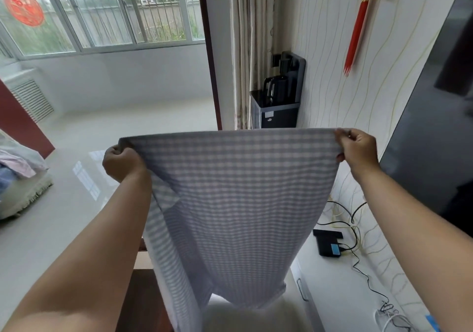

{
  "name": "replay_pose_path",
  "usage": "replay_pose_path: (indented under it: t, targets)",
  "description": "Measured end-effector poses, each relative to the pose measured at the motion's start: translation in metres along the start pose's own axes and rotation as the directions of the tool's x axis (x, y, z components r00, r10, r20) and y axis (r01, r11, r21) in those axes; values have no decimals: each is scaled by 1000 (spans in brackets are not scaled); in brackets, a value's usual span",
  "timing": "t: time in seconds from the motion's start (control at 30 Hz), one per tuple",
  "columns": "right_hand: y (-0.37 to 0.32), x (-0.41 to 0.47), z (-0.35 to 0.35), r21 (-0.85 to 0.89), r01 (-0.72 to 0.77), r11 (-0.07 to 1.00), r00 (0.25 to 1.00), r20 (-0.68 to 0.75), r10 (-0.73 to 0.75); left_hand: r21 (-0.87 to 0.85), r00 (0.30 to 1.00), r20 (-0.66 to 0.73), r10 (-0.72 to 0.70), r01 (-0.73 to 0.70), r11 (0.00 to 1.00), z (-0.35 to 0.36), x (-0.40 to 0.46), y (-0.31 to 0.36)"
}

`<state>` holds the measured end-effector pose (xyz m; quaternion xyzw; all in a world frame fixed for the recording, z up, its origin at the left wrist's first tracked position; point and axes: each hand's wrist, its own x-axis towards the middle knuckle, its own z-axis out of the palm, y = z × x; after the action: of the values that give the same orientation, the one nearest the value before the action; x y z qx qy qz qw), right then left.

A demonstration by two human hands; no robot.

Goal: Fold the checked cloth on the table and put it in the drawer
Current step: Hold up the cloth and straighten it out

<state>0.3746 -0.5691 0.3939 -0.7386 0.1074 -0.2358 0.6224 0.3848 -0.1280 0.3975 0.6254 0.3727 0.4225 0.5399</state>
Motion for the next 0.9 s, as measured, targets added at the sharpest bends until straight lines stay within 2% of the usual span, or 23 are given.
replay_pose_path:
  t: [0.1,0.17,0.23,0.37,0.43,0.5,0.57,0.63,0.7,0.77,0.83,0.9]
  targets:
    - [-8,18,7,-10,-42,999,988,-150,40,115,974,105,200,-211,971,14,5,3]
    - [0,22,17,-61,-134,989,967,-225,118,203,938,248,244,-296,933,27,0,-5]
    - [13,17,29,-93,-247,965,941,-261,215,221,930,316,186,-263,939,38,-12,-18]
    - [21,3,50,19,-387,922,885,-273,377,137,959,282,32,-73,988,51,-34,-23]
    - [15,-5,62,22,-390,921,896,-221,385,30,951,301,-71,65,997,57,-41,-19]
    - [3,-21,78,16,-364,931,926,-105,364,-51,927,319,-198,225,973,64,-53,-17]
    - [-10,-50,98,18,-321,947,946,53,320,-55,868,381,-318,364,930,69,-76,-19]
    - [-18,-81,117,22,-295,955,937,201,285,18,786,465,-408,452,892,67,-106,-20]
    - [-20,-107,134,42,-286,957,917,301,261,93,708,539,-457,489,867,62,-134,-22]
    - [-20,-123,144,36,-290,956,902,344,261,130,651,607,-456,484,865,55,-154,-23]
    - [-18,-131,149,35,-304,952,887,374,270,126,627,659,-415,452,883,48,-163,-23]
    - [-19,-137,145,76,-336,939,845,465,265,104,623,694,-362,410,906,39,-162,-23]
